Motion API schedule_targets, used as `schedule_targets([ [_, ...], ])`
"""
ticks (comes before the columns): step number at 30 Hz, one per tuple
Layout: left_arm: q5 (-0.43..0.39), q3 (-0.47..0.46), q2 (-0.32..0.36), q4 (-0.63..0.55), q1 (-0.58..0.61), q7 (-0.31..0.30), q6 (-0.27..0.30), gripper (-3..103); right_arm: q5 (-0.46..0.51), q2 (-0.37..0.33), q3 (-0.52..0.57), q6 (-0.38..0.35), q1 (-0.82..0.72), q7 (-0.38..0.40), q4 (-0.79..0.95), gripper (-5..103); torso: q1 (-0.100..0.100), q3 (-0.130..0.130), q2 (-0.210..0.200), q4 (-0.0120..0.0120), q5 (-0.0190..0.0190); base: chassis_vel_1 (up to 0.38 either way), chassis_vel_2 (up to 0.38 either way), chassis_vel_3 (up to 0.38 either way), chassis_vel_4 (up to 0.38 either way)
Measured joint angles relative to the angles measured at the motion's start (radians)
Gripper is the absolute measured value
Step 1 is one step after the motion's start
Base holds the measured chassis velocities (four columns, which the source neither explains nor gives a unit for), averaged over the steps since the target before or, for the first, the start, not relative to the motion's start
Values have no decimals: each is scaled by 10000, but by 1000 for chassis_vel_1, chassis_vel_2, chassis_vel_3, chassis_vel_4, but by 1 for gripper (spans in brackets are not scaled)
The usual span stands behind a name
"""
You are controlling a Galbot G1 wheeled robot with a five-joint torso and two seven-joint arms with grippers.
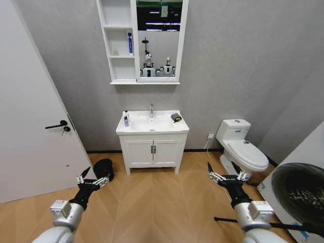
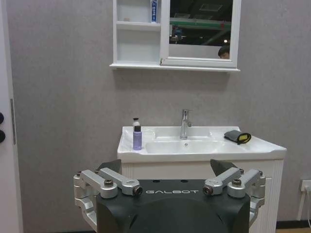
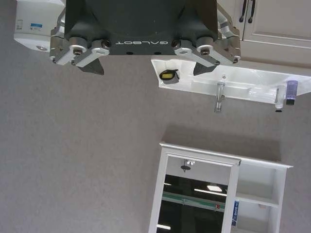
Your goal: Move facial cleanser and shampoo from washbasin to cabinet, then wipe washbasin with towel.
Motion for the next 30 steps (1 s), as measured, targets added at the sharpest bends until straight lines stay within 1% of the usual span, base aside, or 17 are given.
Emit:
schedule_targets([
  [2,-49,19,37,39,-145,-33,-109,100,12,12,-5,259,147,-16,-37,100,1,0,0,0,-2,0,0,0,0],
  [3,-49,19,37,39,-145,-33,-109,100,12,12,-5,259,147,-16,-37,100,1,0,0,0,-2,0,0,0,0],
  [5,-67,71,69,61,-338,-325,-170,100,46,130,-44,360,177,-16,-120,100,1,0,0,-1,0,0,0,0,0],
  [11,171,72,55,74,-410,-405,-202,100,61,255,-69,405,179,-16,-198,100,1,0,0,0,-1,0,0,0,0],
  [13,428,65,44,74,-362,-322,-216,100,91,268,-58,405,207,-2,-209,100,1,0,0,1,-1,0,0,0,0],
  [17,537,56,31,74,-335,-263,-224,100,119,278,-44,386,212,24,-209,100,1,0,-1,1,0,0,0,0,0],
  [24,706,-9,-4,100,-210,-109,-205,100,112,359,-90,134,212,215,-214,100,1,0,0,1,-1,0,0,0,0],
  [26,726,-85,-4,104,-86,-52,-190,100,111,380,-87,95,193,232,-214,100,0,0,0,0,-1,0,0,0,0],
  [30,590,-330,7,59,473,58,-385,100,116,404,-56,85,137,244,-171,100,1,0,0,-1,-1,0,0,0,0],
])
